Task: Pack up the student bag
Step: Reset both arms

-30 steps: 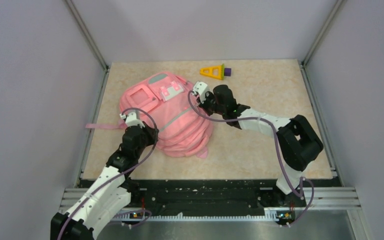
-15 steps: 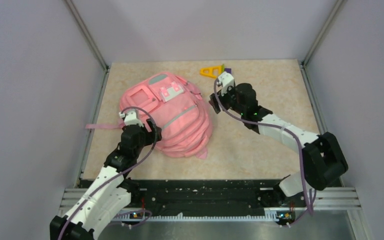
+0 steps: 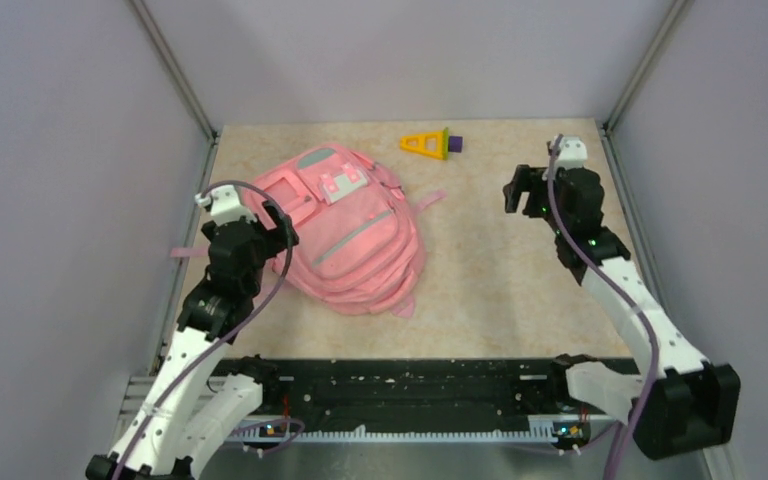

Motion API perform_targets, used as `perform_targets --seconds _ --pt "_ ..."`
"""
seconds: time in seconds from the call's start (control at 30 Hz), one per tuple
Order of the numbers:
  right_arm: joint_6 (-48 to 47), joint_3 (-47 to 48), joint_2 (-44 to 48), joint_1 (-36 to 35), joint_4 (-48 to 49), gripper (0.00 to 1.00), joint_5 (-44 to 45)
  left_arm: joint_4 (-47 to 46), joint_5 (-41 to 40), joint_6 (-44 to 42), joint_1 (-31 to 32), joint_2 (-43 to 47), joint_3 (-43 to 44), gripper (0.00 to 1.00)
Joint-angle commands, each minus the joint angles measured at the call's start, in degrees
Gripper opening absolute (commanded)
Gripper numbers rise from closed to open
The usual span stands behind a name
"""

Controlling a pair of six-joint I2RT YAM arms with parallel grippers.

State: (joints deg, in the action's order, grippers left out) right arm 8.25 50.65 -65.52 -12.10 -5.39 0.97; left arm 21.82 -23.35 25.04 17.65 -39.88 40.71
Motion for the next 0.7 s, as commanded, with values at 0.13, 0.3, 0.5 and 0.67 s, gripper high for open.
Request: perform_targets --seconds 0.13,0.3,0.5,0.67 --pt "-0.83 -8.77 22.97 -0.29 6.23 0.95 12.69 3.22 -4.15 -12.88 -0.34 5.41 13.52 0.98" --pt "-1.16 -14.83 29.06 -0.35 9.80 0.96 16.37 0.96 -6.07 -14.08 -0.35 11.15 7.25 0.98" --pt "-1.24 -14.89 28.62 -0.30 10.13 0.96 16.30 0.95 -6.18 -13.74 -0.34 11.93 6.35 0.98" --pt "-1.82 -15.12 28.83 -0.35 10.46 0.96 15.99 1.35 -6.87 -13.92 -0.34 10.92 6.44 0.98"
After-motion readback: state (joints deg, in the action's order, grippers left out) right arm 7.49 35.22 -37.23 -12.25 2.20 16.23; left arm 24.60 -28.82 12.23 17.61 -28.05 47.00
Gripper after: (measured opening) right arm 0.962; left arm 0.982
